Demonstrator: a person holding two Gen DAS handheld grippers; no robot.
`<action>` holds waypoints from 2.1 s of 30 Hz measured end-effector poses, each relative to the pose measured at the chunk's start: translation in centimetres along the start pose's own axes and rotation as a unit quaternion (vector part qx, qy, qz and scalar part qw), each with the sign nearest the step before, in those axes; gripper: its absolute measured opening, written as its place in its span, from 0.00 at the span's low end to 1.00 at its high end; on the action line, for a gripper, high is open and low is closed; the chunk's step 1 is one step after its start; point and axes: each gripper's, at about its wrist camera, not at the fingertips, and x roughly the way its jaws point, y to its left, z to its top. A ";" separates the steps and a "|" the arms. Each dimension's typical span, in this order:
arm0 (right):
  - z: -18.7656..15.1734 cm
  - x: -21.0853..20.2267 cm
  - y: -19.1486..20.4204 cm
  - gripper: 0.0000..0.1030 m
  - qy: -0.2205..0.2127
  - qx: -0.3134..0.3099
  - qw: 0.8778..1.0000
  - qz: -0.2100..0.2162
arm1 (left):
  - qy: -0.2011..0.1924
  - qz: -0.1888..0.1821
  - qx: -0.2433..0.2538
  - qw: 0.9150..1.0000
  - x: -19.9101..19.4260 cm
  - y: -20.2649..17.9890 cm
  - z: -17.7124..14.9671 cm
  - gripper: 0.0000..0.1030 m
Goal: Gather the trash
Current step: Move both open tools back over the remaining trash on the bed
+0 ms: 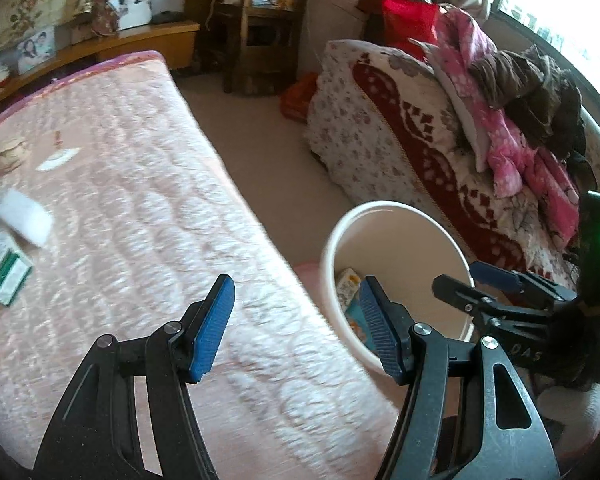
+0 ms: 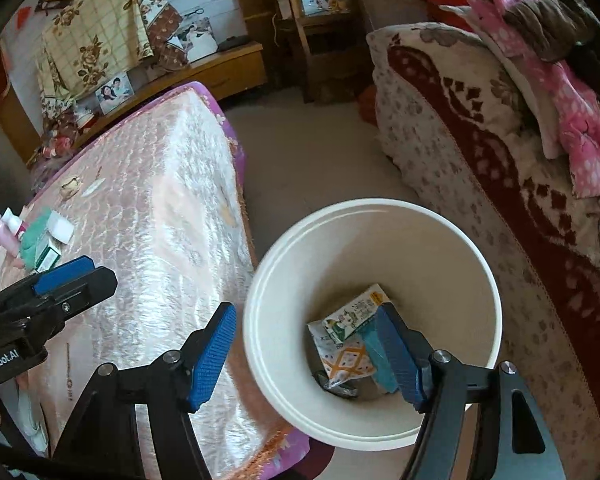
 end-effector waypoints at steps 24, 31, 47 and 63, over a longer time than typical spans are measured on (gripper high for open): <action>1.3 2.4 19.4 0.69 0.019 -0.134 0.986 0.095 | -0.036 0.153 -0.118 0.980 -10.3 19.1 -5.2 0.62; 0.7 3.6 24.2 0.69 0.030 -0.166 0.979 0.112 | -0.043 0.175 -0.141 0.973 -12.3 22.3 -6.6 0.62; 1.0 4.8 29.0 0.69 0.035 -0.197 0.972 0.123 | -0.045 0.186 -0.159 0.968 -13.3 25.2 -7.1 0.62; 6.4 8.7 32.1 0.69 0.021 -0.215 0.966 0.144 | -0.044 0.150 -0.186 0.970 -12.5 29.1 -4.2 0.62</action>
